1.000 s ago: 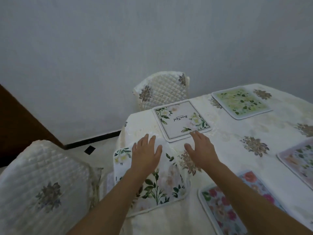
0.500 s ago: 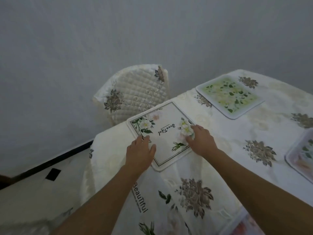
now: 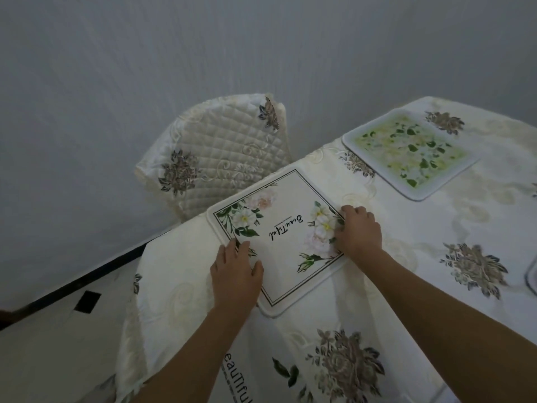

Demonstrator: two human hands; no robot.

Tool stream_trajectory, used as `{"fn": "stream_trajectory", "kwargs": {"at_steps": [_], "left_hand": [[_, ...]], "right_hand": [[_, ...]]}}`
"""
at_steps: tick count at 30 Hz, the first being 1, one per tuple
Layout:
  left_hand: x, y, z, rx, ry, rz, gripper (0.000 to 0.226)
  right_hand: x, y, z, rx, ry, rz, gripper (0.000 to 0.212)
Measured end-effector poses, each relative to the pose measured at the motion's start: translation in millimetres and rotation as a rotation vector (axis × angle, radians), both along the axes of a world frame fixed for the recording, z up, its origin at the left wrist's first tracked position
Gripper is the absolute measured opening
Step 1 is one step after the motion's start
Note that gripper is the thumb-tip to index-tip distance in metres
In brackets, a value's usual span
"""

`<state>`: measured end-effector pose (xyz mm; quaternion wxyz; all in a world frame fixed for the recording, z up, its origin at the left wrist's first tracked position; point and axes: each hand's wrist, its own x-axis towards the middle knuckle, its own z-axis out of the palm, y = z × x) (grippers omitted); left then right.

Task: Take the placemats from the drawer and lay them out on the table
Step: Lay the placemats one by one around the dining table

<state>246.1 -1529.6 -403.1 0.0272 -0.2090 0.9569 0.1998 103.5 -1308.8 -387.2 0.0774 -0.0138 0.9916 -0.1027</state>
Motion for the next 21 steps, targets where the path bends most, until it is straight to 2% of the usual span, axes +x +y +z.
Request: {"fn": "stream_trajectory", "kwargs": {"at_steps": [3,8,11,21], "left_hand": [[2,2,-4,-0.002,0.019,-0.017,0.05],[-1,7,-10,0.037,0.069,0.014,0.045],[-7,12,-14,0.043,0.092,-0.011,0.043],[-24,16,-21,0.098,0.152,-0.124,0.042]], "right_hand": [[-9,2,-3,-0.039,0.047,-0.02,0.043],[-25,9,-6,-0.171,0.069,-0.07,0.02],[-34,15,-7,-0.204,0.14,-0.091,0.014],[-57,36,-16,-0.217,0.214,-0.132,0.015]]}}
